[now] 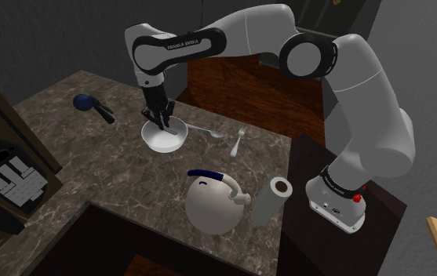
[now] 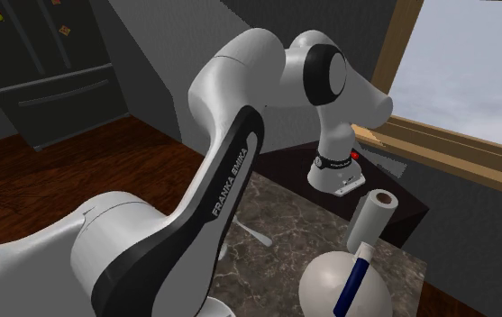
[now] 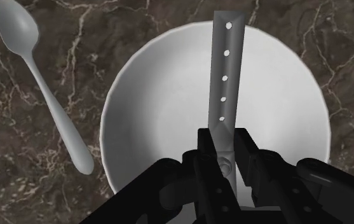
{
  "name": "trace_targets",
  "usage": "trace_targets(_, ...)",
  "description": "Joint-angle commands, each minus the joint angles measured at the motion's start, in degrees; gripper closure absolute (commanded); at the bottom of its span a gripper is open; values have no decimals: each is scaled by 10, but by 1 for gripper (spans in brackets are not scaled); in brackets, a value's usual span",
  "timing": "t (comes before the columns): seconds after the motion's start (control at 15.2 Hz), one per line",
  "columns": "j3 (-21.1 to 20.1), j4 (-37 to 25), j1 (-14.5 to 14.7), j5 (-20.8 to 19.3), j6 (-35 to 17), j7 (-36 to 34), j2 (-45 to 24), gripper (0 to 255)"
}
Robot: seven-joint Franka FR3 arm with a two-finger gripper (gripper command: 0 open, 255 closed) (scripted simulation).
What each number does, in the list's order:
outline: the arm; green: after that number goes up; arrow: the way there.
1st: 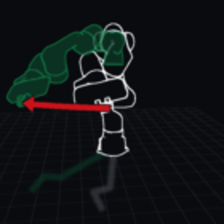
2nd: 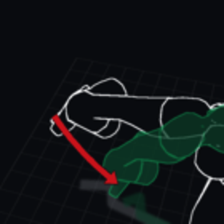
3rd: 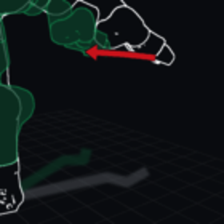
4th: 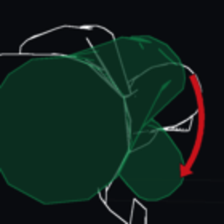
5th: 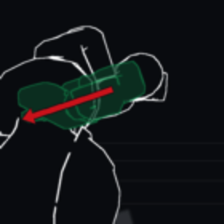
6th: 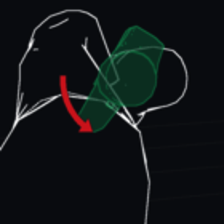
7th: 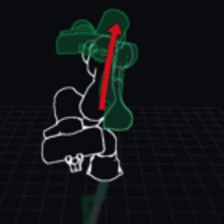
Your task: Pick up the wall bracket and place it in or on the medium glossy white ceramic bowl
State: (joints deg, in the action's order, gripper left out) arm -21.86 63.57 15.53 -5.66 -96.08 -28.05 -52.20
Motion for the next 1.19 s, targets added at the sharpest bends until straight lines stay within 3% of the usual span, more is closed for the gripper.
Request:
trace_targets(0.0,1,6,0,-1,-12,1,-7,255)
trace_targets(0.59,2,7,0,-2,-16,1,-9,255)
trace_targets(0.66,2,7,0,-2,-16,1,-9,0)
trace_targets(0.99,2,7,0,-2,-16,1,-9,0)
trace_targets(1.12,2,-47,6,-2,28,3,-17,0)
